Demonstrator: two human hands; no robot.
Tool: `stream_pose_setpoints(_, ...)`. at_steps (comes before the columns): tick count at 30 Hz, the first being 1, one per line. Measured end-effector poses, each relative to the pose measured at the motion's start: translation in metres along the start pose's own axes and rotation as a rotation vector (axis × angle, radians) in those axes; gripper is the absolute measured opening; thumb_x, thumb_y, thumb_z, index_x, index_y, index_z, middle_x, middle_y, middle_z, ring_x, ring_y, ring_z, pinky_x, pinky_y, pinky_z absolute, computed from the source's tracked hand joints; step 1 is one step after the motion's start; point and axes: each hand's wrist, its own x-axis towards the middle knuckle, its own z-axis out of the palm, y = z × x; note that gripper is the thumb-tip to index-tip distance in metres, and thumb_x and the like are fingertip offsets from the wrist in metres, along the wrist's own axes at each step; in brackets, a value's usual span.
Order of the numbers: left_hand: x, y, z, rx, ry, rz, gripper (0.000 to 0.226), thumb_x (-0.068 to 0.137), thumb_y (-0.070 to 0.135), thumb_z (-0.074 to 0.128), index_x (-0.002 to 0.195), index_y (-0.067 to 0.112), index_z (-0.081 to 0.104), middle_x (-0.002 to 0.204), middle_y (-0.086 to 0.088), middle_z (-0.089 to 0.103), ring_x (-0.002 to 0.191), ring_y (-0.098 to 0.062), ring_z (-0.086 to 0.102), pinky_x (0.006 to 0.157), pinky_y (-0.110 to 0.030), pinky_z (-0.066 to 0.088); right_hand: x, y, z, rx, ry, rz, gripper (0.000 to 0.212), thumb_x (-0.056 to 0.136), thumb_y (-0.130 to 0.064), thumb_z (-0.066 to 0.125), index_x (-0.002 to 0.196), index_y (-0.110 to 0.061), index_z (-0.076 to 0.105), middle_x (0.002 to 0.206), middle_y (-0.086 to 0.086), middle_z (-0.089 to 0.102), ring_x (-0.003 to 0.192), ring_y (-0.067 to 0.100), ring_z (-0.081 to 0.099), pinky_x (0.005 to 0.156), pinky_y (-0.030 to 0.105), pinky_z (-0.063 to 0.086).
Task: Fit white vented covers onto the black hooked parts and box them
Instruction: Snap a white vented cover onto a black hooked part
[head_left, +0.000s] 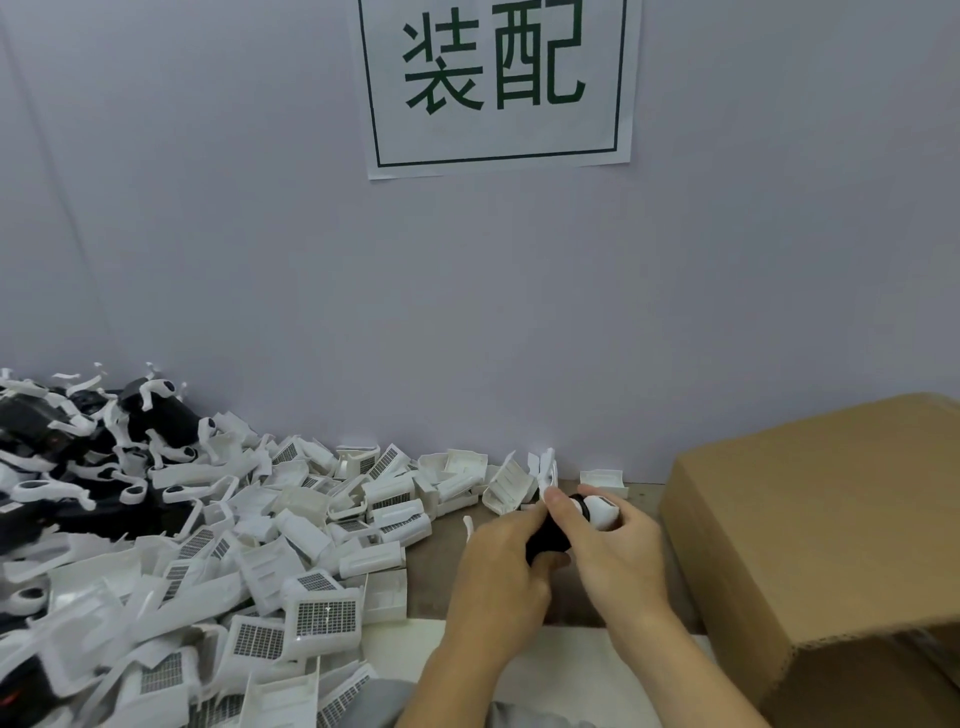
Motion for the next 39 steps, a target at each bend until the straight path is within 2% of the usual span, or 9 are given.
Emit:
stream_pose_setpoints(4, 0.0, -0.005, 0.003, 0.04, 0.066, -0.043, 0.04, 0.086, 0.009, 0.065, 0.116, 0.035, 0.067, 0.098, 0.018, 0.058, 0.092, 0.003, 0.054, 0.076, -0.01, 0.041, -0.004, -0.004, 0.003, 0.022, -0.039, -0.074, 0.038, 0.075, -0.044, 0.08, 0.098, -0.015, 0.073, 0.079, -0.008, 0.075, 0.073, 0.004, 0.071, 0.057, 0.012, 0.051)
stream_pose_setpoints(7, 0.005, -0.005, 0.002, -0.117, 0.22, -0.207, 0.026, 0.092, 0.01, 0.063, 0.103, 0.034, 0.062, 0.093, 0.015, 0.068, 0.089, -0.002, 0.063, 0.075, -0.014, 0.047, -0.009, -0.003, 0.007, 0.002, -0.221, -0.024, 0.067, 0.076, -0.061, 0.067, 0.127, -0.018, 0.063, 0.116, -0.01, 0.072, 0.111, 0.005, 0.065, 0.093, 0.029, 0.055)
stream_pose_setpoints(10, 0.012, -0.007, -0.006, -0.445, 0.489, -0.571, 0.015, 0.103, 0.018, 0.05, 0.092, 0.021, 0.06, 0.085, 0.002, 0.066, 0.082, -0.019, 0.063, 0.064, -0.018, 0.045, -0.01, -0.001, 0.007, 0.01, -0.206, 0.048, 0.062, 0.097, -0.047, 0.055, 0.149, -0.018, 0.041, 0.146, -0.007, 0.05, 0.135, 0.015, 0.049, 0.114, 0.047, 0.038)
stream_pose_setpoints(13, 0.015, -0.006, -0.022, -1.168, 0.598, -0.858, 0.044, 0.101, 0.047, 0.049, 0.081, 0.012, 0.064, 0.069, -0.007, 0.059, 0.061, -0.022, 0.055, 0.059, -0.032, 0.045, -0.005, 0.002, 0.004, -0.059, -0.149, 0.109, 0.035, 0.103, -0.029, 0.051, 0.135, -0.017, 0.056, 0.127, -0.004, 0.063, 0.111, 0.014, 0.063, 0.099, 0.039, 0.049)
stream_pose_setpoints(15, 0.016, -0.007, -0.027, -1.351, 0.566, -0.856, 0.047, 0.091, 0.058, 0.059, 0.084, 0.012, 0.067, 0.066, -0.005, 0.06, 0.051, -0.019, 0.055, 0.055, -0.031, 0.048, -0.006, 0.002, 0.008, -0.099, -0.18, 0.185, 0.023, 0.102, -0.023, 0.051, 0.117, -0.013, 0.066, 0.103, 0.0, 0.068, 0.087, 0.016, 0.067, 0.074, 0.031, 0.05)
stream_pose_setpoints(19, 0.015, -0.005, -0.023, -1.243, 0.457, -0.893, 0.037, 0.091, 0.033, 0.069, 0.111, 0.003, 0.06, 0.08, -0.008, 0.063, 0.057, -0.02, 0.064, 0.053, -0.029, 0.052, -0.012, 0.002, 0.015, -0.041, -0.328, 0.323, 0.019, 0.098, -0.022, 0.057, 0.101, -0.007, 0.069, 0.072, 0.004, 0.065, 0.064, 0.019, 0.063, 0.054, 0.026, 0.046)
stream_pose_setpoints(24, 0.011, -0.003, -0.024, -1.212, 0.244, -0.786, 0.033, 0.098, 0.032, 0.058, 0.121, 0.01, 0.068, 0.107, -0.016, 0.075, 0.097, -0.034, 0.073, 0.087, -0.047, 0.059, -0.018, -0.004, 0.015, 0.072, -0.484, 0.397, 0.037, 0.09, -0.045, 0.064, 0.096, -0.009, 0.072, 0.084, 0.017, 0.074, 0.069, 0.026, 0.069, 0.066, 0.032, 0.049)
stream_pose_setpoints(26, 0.01, 0.0, -0.019, -1.095, 0.17, -0.769, 0.028, 0.101, 0.028, 0.054, 0.118, 0.011, 0.068, 0.108, -0.019, 0.075, 0.105, -0.041, 0.07, 0.098, -0.055, 0.052, -0.018, -0.004, 0.014, 0.152, -0.46, 0.386, 0.027, 0.091, -0.035, 0.066, 0.099, -0.01, 0.072, 0.086, 0.017, 0.074, 0.07, 0.027, 0.069, 0.063, 0.033, 0.054)
stream_pose_setpoints(39, 0.009, -0.003, -0.014, -1.032, 0.236, -0.801, 0.027, 0.105, 0.024, 0.047, 0.116, 0.009, 0.067, 0.102, -0.018, 0.076, 0.096, -0.043, 0.072, 0.076, -0.047, 0.059, -0.019, -0.003, 0.015, 0.177, -0.499, 0.352, 0.018, 0.098, -0.005, 0.051, 0.1, -0.01, 0.068, 0.085, 0.015, 0.075, 0.068, 0.027, 0.071, 0.056, 0.027, 0.054)
